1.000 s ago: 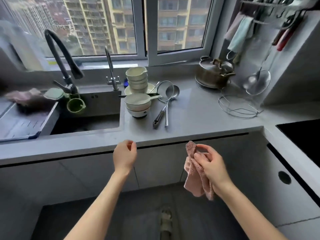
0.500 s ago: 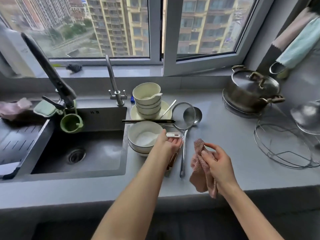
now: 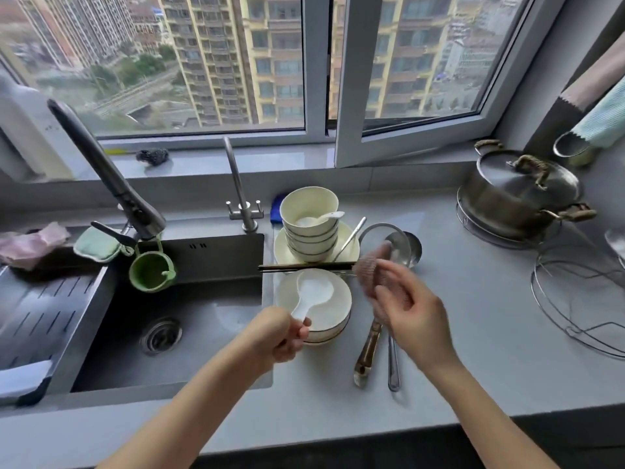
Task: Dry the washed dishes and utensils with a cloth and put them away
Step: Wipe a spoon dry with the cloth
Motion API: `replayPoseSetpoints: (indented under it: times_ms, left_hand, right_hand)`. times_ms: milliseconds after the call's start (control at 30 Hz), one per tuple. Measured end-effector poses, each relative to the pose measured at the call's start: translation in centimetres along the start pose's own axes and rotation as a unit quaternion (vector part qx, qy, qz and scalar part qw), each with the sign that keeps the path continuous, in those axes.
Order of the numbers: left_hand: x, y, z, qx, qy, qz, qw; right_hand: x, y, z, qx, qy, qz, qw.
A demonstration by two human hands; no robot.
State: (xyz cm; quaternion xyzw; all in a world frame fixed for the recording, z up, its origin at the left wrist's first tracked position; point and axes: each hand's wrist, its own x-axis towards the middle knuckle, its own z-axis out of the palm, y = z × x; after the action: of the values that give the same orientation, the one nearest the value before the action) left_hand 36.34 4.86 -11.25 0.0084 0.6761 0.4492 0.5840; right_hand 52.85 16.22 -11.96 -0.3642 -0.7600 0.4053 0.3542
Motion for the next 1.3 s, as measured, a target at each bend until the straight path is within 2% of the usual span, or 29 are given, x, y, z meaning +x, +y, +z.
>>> replayPoseSetpoints:
  times_ms: [67,133,167,233,300,367,433,500,600,700,767,833,900,1000,1067,1133,1200,1267,1300]
  left_hand:
    - [-1.1,1.0,-1.4,0.101,-0.006,0.036,0.994]
    - [-2.0,2.0,-2.3,0.172,-0.003,0.097,0.980]
    - [-2.3,2.4,-2.8,0.192,0.010,0.130,0.973]
    - [-2.8,2.9,-4.0,0.220,0.028,0.174,0.960]
    - [-3.3,3.4,-5.4,0.240,0.014,0.193,0.951]
    - [-3.7,3.9,-6.9,0.258,0.000,0.207,0.944]
    - [-4.0,4.2,-8.2,0.273,-0.018,0.219,0.936]
    - [-4.2,4.3,-9.3,0.265,-0.047,0.218,0.938]
    - [-4.2,4.0,-10.1,0.237,-0.086,0.205,0.946]
    - [-3.9,3.4,-10.4,0.214,-0.097,0.196,0.952]
    - [-3.8,3.0,-10.9,0.193,-0.104,0.181,0.959]
    - [-4.0,2.6,-11.7,0.165,-0.100,0.167,0.967]
    - [-3.8,2.5,-12.7,0.158,-0.092,0.165,0.969]
    - [-3.0,2.7,-12.8,0.164,-0.098,0.177,0.966]
    - [-2.5,3.1,-11.9,0.162,-0.122,0.189,0.961]
    - [-2.2,3.5,-11.6,0.157,-0.153,0.185,0.958]
    - [-2.1,3.9,-12.0,0.140,-0.216,0.134,0.957]
    - [-1.9,3.9,-12.3,0.096,-0.277,0.054,0.955]
    - [-1.8,3.8,-12.3,0.079,-0.280,0.030,0.956]
  right_hand:
    - [0.9,-1.0,4.0,-0.054,-0.049,-0.106,0.992]
    - [1.8,-1.2,8.0,-0.175,-0.109,-0.183,0.961]
    - [2.4,-1.2,9.3,-0.231,-0.147,-0.168,0.947]
    - [3.7,-1.4,10.4,-0.266,-0.233,-0.073,0.932]
    - [4.8,-1.5,10.3,-0.207,-0.285,-0.042,0.935]
    - [5.6,-1.7,9.8,-0.108,-0.299,-0.034,0.948]
    - [5.9,-2.0,9.5,-0.079,-0.316,-0.026,0.945]
    - [6.0,-2.5,9.7,-0.070,-0.281,-0.011,0.957]
    - [5.2,-3.3,10.4,-0.071,-0.163,-0.007,0.984]
    - [4.4,-3.9,11.8,-0.079,-0.070,0.017,0.994]
    - [5.0,-3.6,11.8,-0.048,0.047,0.106,0.992]
    - [6.0,-3.2,10.4,-0.013,0.145,0.202,0.968]
    - [6.0,-3.6,9.0,0.077,0.159,0.249,0.952]
    - [4.7,-6.1,9.6,0.274,0.083,0.310,0.907]
    - [3.7,-7.4,11.7,0.321,0.027,0.336,0.885]
    - [3.1,-7.9,13.8,0.342,0.048,0.340,0.875]
    - [2.9,-7.7,15.0,0.305,0.095,0.313,0.895]
    - [2.6,-7.4,15.4,0.216,0.113,0.267,0.932]
    - [2.5,-7.2,15.5,0.160,0.119,0.240,0.950]
